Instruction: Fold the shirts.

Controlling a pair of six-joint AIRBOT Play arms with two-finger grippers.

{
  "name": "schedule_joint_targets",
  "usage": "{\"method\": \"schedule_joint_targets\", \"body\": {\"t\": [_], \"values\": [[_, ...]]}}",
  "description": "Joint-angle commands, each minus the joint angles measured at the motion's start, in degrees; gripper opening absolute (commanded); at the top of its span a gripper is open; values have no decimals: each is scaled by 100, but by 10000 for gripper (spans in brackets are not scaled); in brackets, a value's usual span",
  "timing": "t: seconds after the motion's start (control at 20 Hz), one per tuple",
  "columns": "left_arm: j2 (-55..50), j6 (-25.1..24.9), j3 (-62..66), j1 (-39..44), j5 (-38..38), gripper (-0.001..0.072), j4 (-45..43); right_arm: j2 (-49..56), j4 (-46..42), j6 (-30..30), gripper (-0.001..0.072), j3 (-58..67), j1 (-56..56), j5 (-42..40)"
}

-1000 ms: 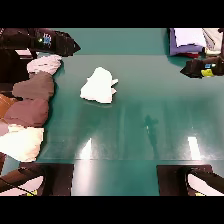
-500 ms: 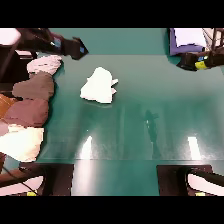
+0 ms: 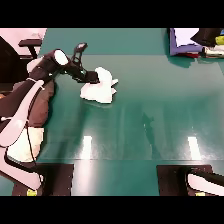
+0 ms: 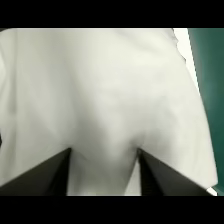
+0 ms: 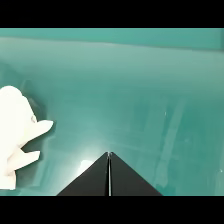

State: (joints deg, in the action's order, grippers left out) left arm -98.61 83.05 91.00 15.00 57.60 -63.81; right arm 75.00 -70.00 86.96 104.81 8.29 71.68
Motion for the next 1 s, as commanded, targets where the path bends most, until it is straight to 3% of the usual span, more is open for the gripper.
{"method": "schedule_joint_targets", "body": {"t": [0.0,0.05,0.25,0.5,0.75,0.95], "values": [[-236,-11,57,0,-101,98,107,0,2,2,16,267,9,411],[-199,-57,151,-4,-72,25,85,0,4,2,16,267,9,468],[348,-109,1182,-4,463,26,-195,-149,15,4,16,264,11,839],[1976,-807,2524,17,848,26,-203,-907,-7,2,16,264,9,883],[2754,-1462,2498,769,1777,26,-216,-1517,-22,2,16,264,9,824],[2535,-1620,1416,1832,1694,30,-216,-1766,-24,0,16,262,9,833]]}}
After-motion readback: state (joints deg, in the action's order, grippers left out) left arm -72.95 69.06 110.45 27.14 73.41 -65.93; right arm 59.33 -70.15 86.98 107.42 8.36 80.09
